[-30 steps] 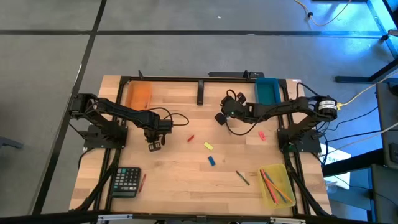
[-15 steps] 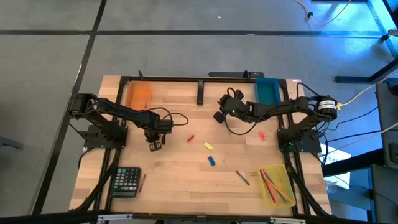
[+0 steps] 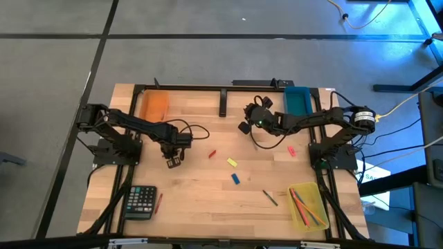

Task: Sort crayons/erasers/pens/pencils in bins
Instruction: Put the top green crayon into the orange bin

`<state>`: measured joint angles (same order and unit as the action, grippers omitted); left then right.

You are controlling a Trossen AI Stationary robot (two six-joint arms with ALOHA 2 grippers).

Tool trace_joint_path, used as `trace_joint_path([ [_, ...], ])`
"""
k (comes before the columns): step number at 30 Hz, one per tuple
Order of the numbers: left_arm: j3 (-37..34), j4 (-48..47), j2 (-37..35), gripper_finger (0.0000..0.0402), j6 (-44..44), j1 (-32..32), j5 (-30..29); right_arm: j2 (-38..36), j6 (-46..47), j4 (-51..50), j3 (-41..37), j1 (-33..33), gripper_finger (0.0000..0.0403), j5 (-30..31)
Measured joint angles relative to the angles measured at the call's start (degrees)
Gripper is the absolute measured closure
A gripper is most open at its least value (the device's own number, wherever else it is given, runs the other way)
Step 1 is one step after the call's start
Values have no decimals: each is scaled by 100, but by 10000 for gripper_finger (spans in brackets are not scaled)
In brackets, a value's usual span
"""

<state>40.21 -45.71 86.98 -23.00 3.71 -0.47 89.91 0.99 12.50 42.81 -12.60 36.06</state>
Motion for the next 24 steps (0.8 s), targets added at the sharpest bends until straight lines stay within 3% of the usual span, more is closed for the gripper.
trace_joint_path([
  [24,190,92,17,361,353,249,-113,0,-21,14,0,-214,318,34],
])
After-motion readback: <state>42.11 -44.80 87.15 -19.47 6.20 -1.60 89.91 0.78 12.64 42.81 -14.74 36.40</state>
